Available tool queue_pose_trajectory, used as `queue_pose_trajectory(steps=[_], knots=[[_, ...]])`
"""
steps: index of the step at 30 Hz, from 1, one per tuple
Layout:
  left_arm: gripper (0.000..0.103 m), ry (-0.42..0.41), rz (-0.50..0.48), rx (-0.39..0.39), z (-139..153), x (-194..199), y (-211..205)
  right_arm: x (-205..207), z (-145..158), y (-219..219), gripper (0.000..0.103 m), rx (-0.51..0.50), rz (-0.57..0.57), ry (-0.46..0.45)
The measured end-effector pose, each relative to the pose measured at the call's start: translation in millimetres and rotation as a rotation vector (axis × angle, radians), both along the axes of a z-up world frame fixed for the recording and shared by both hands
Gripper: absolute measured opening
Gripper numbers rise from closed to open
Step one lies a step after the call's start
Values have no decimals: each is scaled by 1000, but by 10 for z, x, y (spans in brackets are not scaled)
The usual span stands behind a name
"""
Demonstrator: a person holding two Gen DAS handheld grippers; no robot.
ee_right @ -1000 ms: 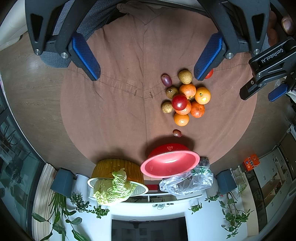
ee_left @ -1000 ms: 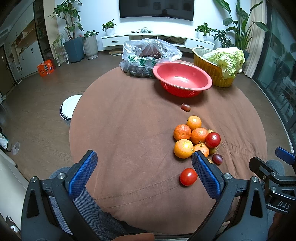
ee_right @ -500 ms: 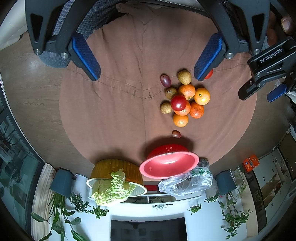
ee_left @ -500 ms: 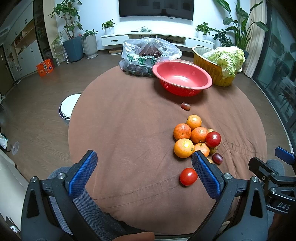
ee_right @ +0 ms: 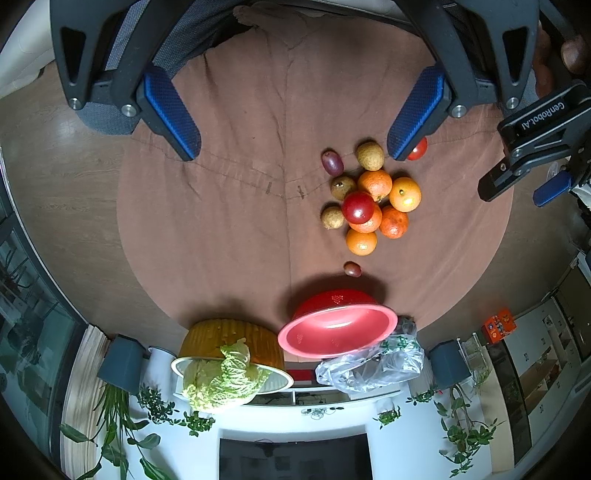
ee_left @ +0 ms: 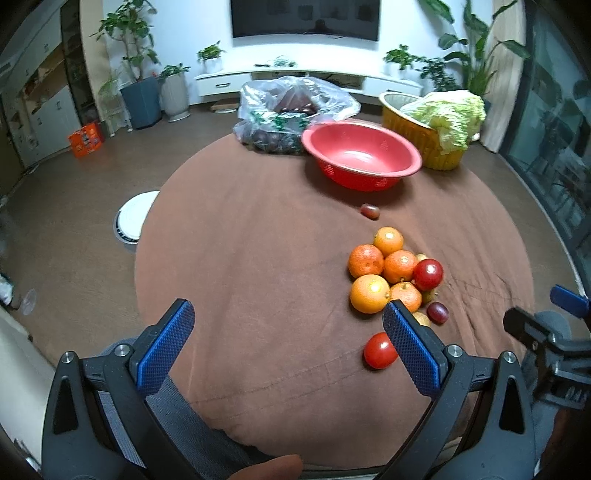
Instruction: Organize fruits
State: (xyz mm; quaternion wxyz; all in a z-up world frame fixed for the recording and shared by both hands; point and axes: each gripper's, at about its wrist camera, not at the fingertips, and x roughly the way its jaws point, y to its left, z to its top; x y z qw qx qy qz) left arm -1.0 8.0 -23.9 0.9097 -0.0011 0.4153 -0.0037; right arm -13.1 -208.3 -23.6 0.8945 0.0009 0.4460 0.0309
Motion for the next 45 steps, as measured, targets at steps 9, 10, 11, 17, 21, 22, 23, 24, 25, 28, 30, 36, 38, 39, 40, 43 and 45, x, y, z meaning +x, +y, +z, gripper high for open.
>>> queue_pose_trajectory(steps=[9, 10, 11, 17, 21, 22, 23, 24, 25, 28, 30, 36, 38, 39, 40, 43, 45], knots=[[103, -1, -231, -12, -255, -135, -65, -72, -52, -287, 103, 40, 26, -43], [103, 29, -257, 6, -310, -134, -114, -75, -55, -310, 103, 42, 30, -48], [103, 57, -276, 21, -361, -114, -158, -61, -65, -341, 102, 45, 34, -52], [103, 93, -356, 72, -541, -3, -384, -19, -136, -436, 97, 89, 60, -43], [103, 122, -434, 69, -647, 129, -478, 19, -217, -427, 88, 108, 98, -27], [102, 125, -444, 79, -675, 154, -504, 28, -239, -425, 85, 114, 104, -20], [100, 131, -457, 80, -699, 174, -523, 42, -263, -424, 82, 118, 109, -12], [92, 137, -467, 78, -720, 197, -540, 51, -289, -414, 80, 122, 116, -5], [83, 148, -477, 74, -747, 223, -551, 64, -313, -404, 77, 127, 124, 3], [62, 169, -494, 52, -794, 285, -564, 80, -367, -376, 74, 138, 143, 18], [52, 178, -505, 38, -813, 302, -574, 88, -384, -359, 71, 143, 155, 21], [29, 180, -546, -4, -842, 254, -609, 145, -448, -296, 64, 152, 190, 47], [29, 179, -547, -20, -838, 245, -590, 162, -470, -253, 62, 146, 213, 52], [29, 179, -545, -27, -823, 230, -569, 173, -485, -226, 61, 138, 227, 56], [29, 177, -541, -34, -813, 223, -541, 191, -500, -195, 59, 131, 244, 60], [29, 168, -520, -67, -764, 215, -426, 265, -553, -116, 51, 120, 290, 75], [29, 160, -501, -83, -729, 211, -342, 297, -577, -64, 46, 105, 318, 89]])
